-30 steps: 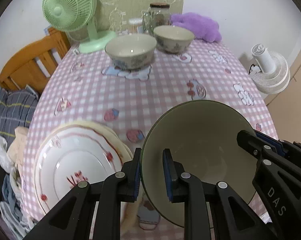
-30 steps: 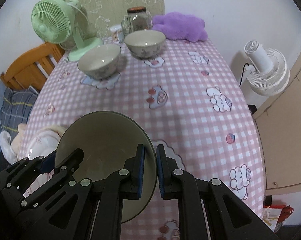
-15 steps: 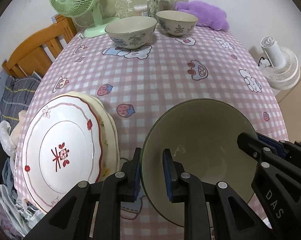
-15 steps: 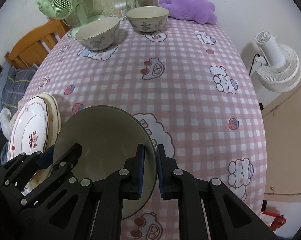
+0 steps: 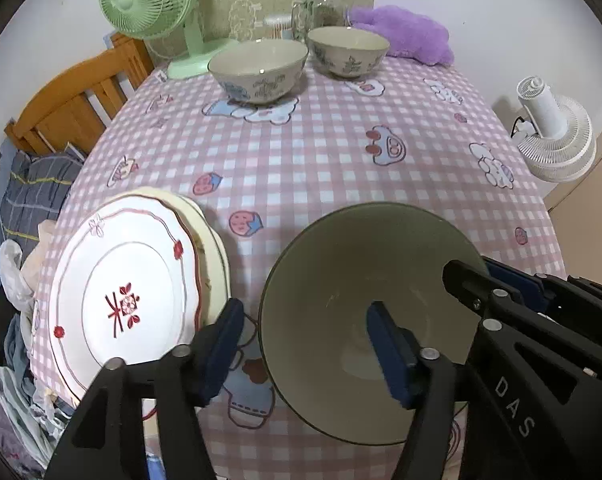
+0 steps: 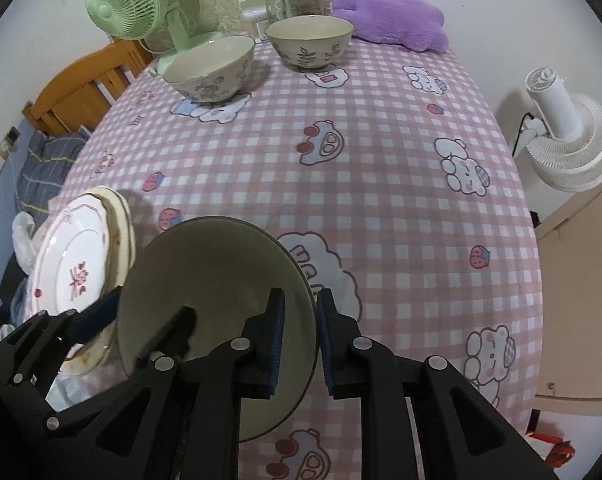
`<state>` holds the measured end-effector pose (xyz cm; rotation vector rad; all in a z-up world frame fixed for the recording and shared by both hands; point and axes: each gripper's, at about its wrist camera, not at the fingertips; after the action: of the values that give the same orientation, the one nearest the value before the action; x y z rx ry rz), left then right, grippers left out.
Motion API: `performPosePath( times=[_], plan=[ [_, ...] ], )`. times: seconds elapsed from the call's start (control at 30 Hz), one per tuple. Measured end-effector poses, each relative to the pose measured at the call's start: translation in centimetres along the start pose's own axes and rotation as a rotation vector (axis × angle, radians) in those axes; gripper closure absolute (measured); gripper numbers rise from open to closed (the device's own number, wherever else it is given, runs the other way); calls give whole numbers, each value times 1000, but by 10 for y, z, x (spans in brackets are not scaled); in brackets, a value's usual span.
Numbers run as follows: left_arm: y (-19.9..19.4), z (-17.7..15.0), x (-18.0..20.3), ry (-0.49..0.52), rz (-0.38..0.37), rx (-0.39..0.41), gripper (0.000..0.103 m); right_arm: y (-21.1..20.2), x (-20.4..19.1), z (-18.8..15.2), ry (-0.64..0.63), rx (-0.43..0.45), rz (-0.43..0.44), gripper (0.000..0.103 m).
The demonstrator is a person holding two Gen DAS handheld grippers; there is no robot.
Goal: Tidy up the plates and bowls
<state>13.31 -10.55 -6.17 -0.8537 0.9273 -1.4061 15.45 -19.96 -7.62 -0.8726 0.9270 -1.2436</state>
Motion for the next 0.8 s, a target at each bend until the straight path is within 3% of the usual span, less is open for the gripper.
performPosePath(
  times=[0.1, 0.27, 0.33, 0.43, 0.8],
  plan=[
    [-5, 2, -3, 8, -5, 10, 35, -7, -4, 1, -10, 13, -11, 76],
    [-23, 10, -18, 16, -30, 73, 28, -32, -20, 5, -19, 111, -8, 38],
    [-30, 13, -27, 20, -49, 96, 24, -40, -31, 7, -24, 142, -18, 32],
    [-39, 20, -42, 14, -71, 116, 18, -50, -48, 14, 0, 169, -19, 31],
    [-51, 71, -90, 9, -86, 192, 18, -63, -93, 67, 48, 237, -57, 31]
  ],
)
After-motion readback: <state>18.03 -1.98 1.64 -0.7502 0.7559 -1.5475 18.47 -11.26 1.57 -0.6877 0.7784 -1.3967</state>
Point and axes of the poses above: each gripper's, at about its wrist camera, not at the fingertips, and y roughly the way its jaws point, x to its right, z to its top, and after that the axes turned 1 degree about y, right-handed
